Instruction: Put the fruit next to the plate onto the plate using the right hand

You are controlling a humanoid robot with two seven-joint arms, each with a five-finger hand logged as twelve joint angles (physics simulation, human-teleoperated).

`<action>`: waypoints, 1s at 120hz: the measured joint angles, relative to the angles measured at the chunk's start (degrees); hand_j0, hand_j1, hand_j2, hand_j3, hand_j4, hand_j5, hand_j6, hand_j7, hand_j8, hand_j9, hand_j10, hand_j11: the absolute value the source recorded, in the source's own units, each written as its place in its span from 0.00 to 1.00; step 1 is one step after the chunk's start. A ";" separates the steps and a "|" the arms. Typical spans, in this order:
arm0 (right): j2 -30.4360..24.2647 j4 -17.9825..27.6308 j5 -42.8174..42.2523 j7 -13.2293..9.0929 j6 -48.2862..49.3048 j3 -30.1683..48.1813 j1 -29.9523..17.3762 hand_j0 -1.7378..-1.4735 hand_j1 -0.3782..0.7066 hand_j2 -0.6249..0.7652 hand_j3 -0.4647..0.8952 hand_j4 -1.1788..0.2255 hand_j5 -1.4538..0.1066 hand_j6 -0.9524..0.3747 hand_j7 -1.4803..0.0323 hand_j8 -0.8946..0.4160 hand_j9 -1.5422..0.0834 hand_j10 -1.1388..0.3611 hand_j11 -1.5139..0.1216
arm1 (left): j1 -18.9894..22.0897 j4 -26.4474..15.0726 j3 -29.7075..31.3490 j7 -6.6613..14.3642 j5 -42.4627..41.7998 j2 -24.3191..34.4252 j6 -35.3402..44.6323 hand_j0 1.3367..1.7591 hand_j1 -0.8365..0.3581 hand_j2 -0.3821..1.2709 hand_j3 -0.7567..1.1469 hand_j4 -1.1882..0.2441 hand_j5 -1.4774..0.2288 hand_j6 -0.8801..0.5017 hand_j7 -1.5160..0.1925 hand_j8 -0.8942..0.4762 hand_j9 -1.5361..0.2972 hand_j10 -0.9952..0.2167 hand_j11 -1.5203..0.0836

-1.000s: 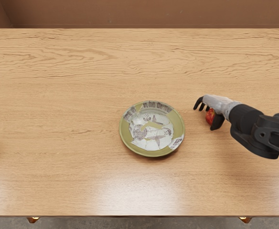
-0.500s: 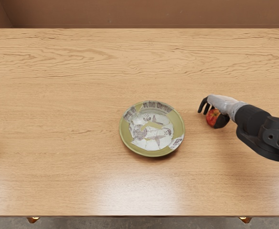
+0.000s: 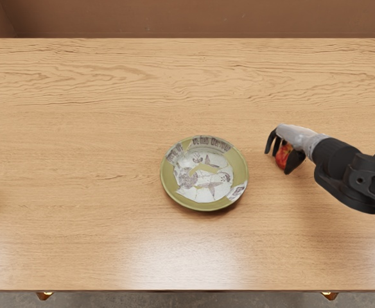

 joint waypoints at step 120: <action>12.69 6.97 6.66 0.05 0.13 3.63 6.31 0.30 0.63 0.76 0.34 0.40 0.36 0.24 0.42 0.36 0.42 0.44 0.41 | 0.00 0.00 0.02 0.01 -0.01 0.00 0.00 0.76 0.75 0.26 0.40 0.66 0.68 0.46 0.70 0.47 0.66 0.62 0.75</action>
